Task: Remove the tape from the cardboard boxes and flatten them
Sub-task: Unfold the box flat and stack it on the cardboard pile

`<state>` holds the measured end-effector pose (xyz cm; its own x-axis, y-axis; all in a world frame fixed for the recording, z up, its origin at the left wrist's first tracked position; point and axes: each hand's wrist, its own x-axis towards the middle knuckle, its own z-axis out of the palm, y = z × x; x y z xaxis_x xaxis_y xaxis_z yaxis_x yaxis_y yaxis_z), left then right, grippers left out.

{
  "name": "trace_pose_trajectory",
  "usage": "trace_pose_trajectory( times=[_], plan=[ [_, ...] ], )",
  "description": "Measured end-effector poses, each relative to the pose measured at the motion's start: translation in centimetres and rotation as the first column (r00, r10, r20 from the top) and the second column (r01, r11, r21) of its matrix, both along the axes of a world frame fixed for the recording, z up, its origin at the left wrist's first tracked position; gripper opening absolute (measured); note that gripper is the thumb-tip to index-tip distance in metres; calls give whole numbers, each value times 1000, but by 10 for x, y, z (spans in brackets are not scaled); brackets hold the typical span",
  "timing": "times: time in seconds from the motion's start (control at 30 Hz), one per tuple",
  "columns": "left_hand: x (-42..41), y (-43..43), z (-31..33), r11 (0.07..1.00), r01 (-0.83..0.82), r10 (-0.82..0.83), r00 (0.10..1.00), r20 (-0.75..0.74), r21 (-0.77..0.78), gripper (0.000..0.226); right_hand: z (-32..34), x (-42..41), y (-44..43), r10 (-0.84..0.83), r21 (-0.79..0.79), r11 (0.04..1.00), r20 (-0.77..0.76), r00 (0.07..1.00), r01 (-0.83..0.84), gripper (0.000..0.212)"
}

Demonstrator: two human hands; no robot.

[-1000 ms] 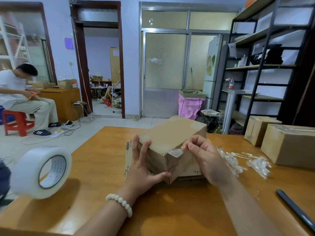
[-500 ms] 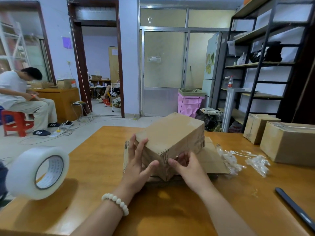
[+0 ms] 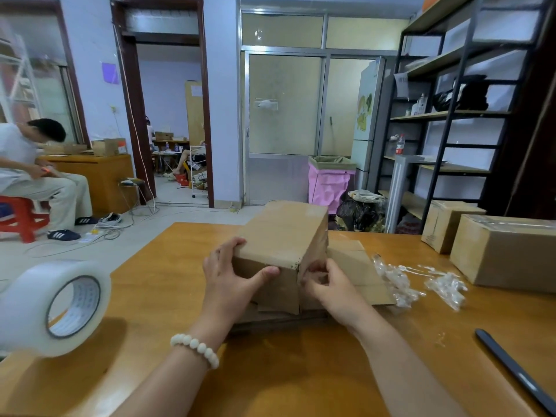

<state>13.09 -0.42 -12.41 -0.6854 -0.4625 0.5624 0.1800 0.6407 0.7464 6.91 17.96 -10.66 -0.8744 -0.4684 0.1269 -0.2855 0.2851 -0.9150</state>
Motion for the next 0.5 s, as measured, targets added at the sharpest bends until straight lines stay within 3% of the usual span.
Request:
trace_pose_trajectory(
  times=[0.07, 0.13, 0.17, 0.2, 0.27, 0.3, 0.33, 0.37, 0.43, 0.5],
  plan=[
    [-1, 3, 2, 996, 17, -16, 1000, -13, 86, 77, -5, 3, -3, -111, -97, 990, -110, 988, 101, 65],
    [-4, 7, 3, 990, 35, -31, 999, -38, 136, 67, -7, 8, -6, -237, -251, 951, -209, 949, 182, 53],
    [-6, 8, 2, 990, 29, -22, 998, -54, 136, 62, -9, 8, -6, -276, -351, 914, -161, 948, 206, 42],
    [-7, 9, 1, 992, 19, -10, 997, -71, 126, 58, -11, 9, -6, -266, -479, 848, -14, 964, 227, 33],
    [-7, 11, -3, 995, 4, 6, 994, -109, 96, 57, -14, 5, -2, -128, -695, 626, 354, 926, 352, 22],
    [-8, 11, -6, 997, 3, 6, 992, -122, 78, 58, -15, 2, 0, -106, -721, 549, 442, 891, 423, 19],
    [-9, 12, -8, 998, 5, 3, 992, -127, 69, 58, -17, -1, 3, -157, -699, 548, 454, 877, 460, 17],
    [-10, 12, -10, 998, 6, 3, 992, -125, 69, 58, -19, -2, 4, -275, -650, 598, 382, 882, 468, 14],
    [-11, 12, -12, 998, -6, 14, 991, -132, 67, 57, -19, 5, 2, -517, -521, 740, -35, 855, 426, 8],
    [-12, 11, -14, 999, -13, 19, 986, -166, 37, 56, -24, 11, -5, -489, -441, 854, -497, 717, 276, 12]
  ],
)
